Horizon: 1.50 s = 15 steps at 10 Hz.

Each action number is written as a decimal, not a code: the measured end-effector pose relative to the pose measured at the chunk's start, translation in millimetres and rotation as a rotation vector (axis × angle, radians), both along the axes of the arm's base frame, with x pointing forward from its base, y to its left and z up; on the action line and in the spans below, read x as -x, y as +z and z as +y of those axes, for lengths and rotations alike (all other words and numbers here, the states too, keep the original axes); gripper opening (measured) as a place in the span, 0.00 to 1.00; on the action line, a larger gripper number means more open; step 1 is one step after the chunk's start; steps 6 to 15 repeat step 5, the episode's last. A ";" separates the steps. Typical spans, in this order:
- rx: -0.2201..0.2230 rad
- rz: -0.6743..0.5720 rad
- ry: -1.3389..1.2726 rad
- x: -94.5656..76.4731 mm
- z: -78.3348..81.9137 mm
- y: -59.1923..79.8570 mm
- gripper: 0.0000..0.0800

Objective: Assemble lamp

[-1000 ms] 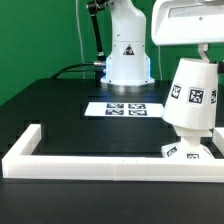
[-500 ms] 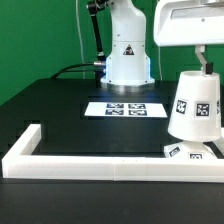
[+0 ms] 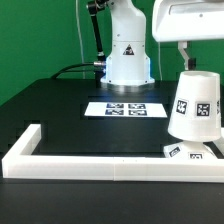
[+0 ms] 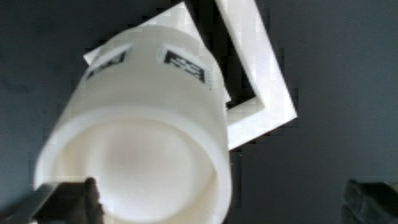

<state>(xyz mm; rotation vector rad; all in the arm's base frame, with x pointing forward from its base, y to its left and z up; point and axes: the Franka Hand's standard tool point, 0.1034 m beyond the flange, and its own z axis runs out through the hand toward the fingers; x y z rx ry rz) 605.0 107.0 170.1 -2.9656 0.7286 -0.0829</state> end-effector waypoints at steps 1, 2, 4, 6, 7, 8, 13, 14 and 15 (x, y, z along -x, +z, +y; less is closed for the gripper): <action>-0.007 0.001 -0.038 2.8 1.0 6.3 0.86; -0.015 0.006 -0.067 7.2 3.3 12.8 0.87; -0.015 0.005 -0.070 8.1 4.3 13.4 0.87; -0.015 0.006 -0.069 8.1 4.5 13.2 0.87; -0.015 0.006 -0.069 8.1 4.5 13.2 0.87; -0.015 0.006 -0.069 8.1 4.5 13.2 0.87; -0.015 0.006 -0.069 8.1 4.5 13.2 0.87; -0.015 0.006 -0.069 8.1 4.5 13.2 0.87; -0.015 0.006 -0.069 8.1 4.5 13.2 0.87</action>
Offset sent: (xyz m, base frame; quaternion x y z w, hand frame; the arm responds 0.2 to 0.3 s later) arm 0.0000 0.0000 0.0000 0.0000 0.0000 0.0000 1.0000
